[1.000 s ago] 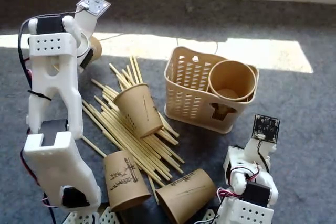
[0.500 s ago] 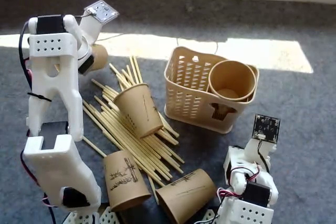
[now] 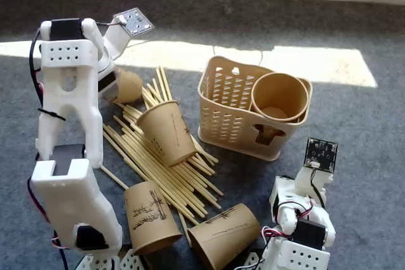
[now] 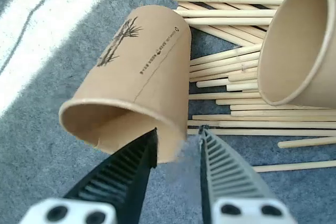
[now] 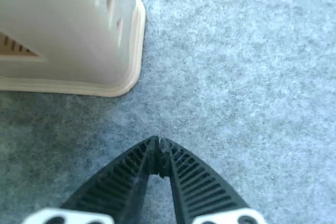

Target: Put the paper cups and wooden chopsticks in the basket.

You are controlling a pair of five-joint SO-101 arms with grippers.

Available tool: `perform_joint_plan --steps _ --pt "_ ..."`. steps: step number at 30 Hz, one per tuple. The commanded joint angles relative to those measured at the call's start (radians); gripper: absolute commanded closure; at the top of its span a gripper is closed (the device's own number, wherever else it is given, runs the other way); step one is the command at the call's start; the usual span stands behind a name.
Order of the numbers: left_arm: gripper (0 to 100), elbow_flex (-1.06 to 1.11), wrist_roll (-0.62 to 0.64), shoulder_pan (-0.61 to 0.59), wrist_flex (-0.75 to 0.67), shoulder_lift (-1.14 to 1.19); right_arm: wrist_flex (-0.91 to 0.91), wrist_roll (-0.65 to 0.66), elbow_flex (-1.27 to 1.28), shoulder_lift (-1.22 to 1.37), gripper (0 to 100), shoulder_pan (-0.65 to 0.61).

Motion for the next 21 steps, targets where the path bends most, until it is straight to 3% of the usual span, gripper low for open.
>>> perform_joint_plan --steps 1,14,21 --pt "85 -0.041 -0.002 0.042 0.000 0.035 -0.031 -0.005 0.108 -0.007 98.0 0.013" --pt "86 -0.179 0.258 0.076 0.000 0.044 -0.031 -0.005 0.108 -0.007 98.0 0.013" --pt "86 -0.120 0.414 0.088 -0.109 0.044 -0.031 -0.005 0.108 -0.007 98.0 0.015"
